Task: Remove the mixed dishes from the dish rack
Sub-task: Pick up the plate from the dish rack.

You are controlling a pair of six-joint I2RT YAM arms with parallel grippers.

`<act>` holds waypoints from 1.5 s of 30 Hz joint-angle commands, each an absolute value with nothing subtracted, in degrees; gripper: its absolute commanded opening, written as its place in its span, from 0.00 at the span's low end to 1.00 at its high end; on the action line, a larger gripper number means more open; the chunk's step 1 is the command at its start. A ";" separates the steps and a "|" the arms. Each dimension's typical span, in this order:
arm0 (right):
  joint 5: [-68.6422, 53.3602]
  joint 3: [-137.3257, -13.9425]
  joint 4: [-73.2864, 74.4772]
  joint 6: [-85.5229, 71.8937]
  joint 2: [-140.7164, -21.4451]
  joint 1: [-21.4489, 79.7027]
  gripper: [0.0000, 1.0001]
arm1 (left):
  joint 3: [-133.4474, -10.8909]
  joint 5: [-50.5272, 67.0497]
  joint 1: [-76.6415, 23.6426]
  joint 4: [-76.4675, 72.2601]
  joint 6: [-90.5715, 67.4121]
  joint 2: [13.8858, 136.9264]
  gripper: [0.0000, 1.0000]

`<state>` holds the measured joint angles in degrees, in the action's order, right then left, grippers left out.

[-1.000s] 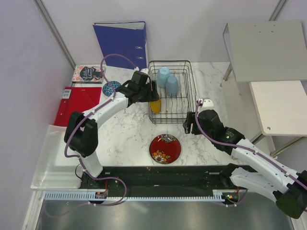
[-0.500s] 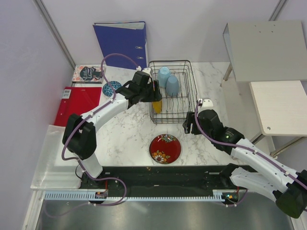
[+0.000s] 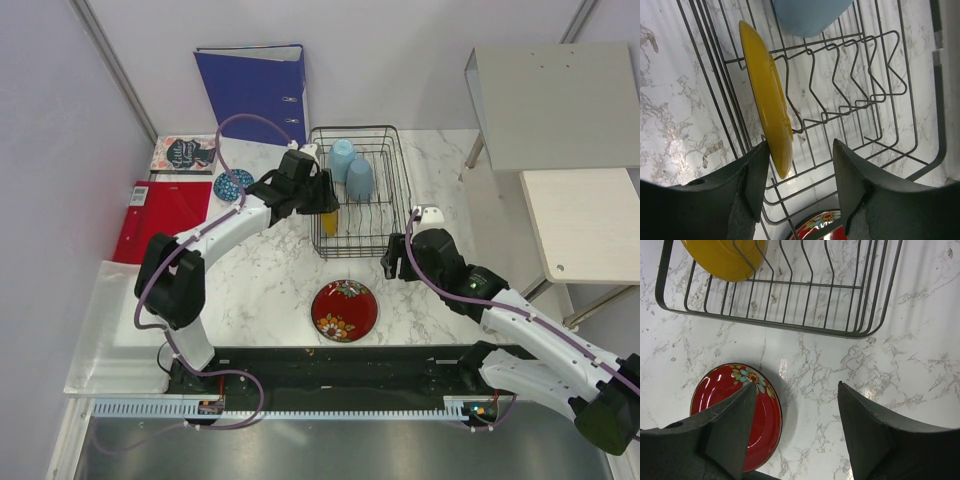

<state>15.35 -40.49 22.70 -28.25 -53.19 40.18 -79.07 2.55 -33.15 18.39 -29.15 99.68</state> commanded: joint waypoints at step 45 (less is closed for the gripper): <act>16.43 -47.81 25.58 -30.23 -53.53 40.34 0.73 | -73.21 11.51 -33.40 13.01 -25.23 77.79 0.02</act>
